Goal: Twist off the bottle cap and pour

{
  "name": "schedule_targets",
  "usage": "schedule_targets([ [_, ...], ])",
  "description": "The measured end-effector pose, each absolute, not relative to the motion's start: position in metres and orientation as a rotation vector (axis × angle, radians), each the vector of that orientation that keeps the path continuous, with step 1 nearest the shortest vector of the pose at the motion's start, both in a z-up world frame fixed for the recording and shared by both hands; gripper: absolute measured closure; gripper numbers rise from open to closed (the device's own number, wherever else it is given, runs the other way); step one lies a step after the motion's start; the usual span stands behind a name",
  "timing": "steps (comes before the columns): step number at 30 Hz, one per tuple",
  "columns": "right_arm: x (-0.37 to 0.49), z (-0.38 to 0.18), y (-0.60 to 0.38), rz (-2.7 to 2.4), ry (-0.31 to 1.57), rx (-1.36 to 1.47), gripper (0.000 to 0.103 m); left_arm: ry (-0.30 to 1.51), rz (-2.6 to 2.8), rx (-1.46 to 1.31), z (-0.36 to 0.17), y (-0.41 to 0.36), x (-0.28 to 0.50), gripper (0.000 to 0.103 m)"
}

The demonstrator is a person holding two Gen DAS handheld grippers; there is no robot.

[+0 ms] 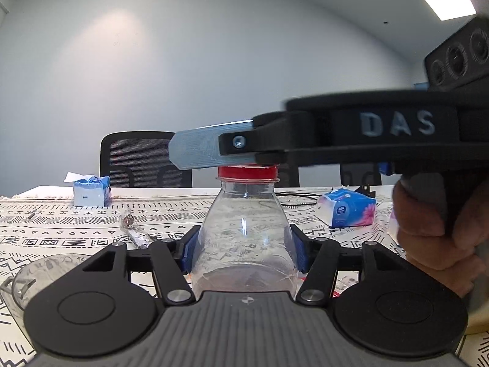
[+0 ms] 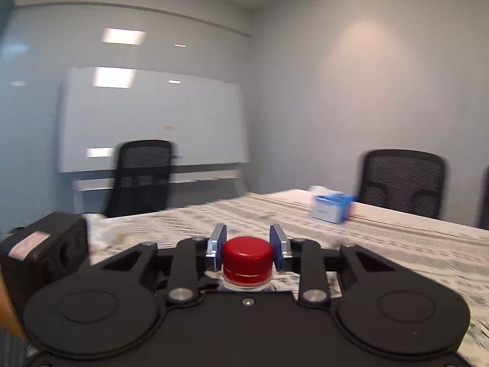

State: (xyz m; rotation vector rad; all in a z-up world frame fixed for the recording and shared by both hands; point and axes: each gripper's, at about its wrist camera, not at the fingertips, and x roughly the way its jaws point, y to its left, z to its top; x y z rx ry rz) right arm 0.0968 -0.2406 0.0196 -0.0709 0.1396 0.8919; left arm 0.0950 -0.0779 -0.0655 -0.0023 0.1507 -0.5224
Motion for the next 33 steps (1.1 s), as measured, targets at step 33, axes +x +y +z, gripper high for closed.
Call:
schedule_targets([
  [33,0.054,0.023,-0.205,0.342,0.322,0.140,0.059,0.173,-0.419,0.053,-0.055,-0.084,0.075,0.019],
])
